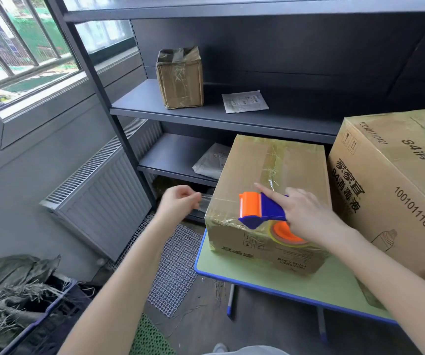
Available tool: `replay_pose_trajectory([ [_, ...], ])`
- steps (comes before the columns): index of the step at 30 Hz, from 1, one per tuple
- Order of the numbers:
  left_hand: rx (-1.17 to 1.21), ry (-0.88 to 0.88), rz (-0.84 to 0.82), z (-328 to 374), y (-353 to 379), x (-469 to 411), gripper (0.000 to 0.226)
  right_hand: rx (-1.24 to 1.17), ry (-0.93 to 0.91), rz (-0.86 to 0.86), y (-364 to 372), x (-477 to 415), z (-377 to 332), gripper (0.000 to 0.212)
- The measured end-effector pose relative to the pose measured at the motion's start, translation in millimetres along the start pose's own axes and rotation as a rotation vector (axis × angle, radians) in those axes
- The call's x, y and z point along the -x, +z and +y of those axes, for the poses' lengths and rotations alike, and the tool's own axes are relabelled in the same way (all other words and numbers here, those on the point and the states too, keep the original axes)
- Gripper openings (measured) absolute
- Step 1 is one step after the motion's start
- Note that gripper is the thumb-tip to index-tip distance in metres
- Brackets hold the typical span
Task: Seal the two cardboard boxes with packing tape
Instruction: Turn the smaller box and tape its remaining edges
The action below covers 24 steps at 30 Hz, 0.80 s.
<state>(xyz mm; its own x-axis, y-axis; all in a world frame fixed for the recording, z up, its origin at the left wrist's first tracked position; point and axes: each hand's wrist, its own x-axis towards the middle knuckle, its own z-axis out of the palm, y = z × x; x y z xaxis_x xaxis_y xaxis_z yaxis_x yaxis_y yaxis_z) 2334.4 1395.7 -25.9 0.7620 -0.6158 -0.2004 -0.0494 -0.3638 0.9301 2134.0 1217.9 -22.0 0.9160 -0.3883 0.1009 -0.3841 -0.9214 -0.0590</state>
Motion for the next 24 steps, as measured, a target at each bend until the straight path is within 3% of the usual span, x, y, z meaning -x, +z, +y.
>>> replay_pose_trajectory([
  [9,-0.055,-0.045,-0.033,-30,-8,-13,0.026,0.107,0.018,-0.048,-6,17,4,0.088],
  [12,-0.110,-0.043,-0.062,-37,-7,-20,0.024,0.128,0.064,-0.075,-7,21,-2,0.079],
  [18,-0.159,-0.025,0.033,-42,-6,-35,0.017,0.155,0.131,-0.093,2,15,-31,0.070],
  [24,-0.209,0.011,0.058,-56,-1,-39,0.027,0.188,0.147,-0.112,3,7,-34,0.071],
])
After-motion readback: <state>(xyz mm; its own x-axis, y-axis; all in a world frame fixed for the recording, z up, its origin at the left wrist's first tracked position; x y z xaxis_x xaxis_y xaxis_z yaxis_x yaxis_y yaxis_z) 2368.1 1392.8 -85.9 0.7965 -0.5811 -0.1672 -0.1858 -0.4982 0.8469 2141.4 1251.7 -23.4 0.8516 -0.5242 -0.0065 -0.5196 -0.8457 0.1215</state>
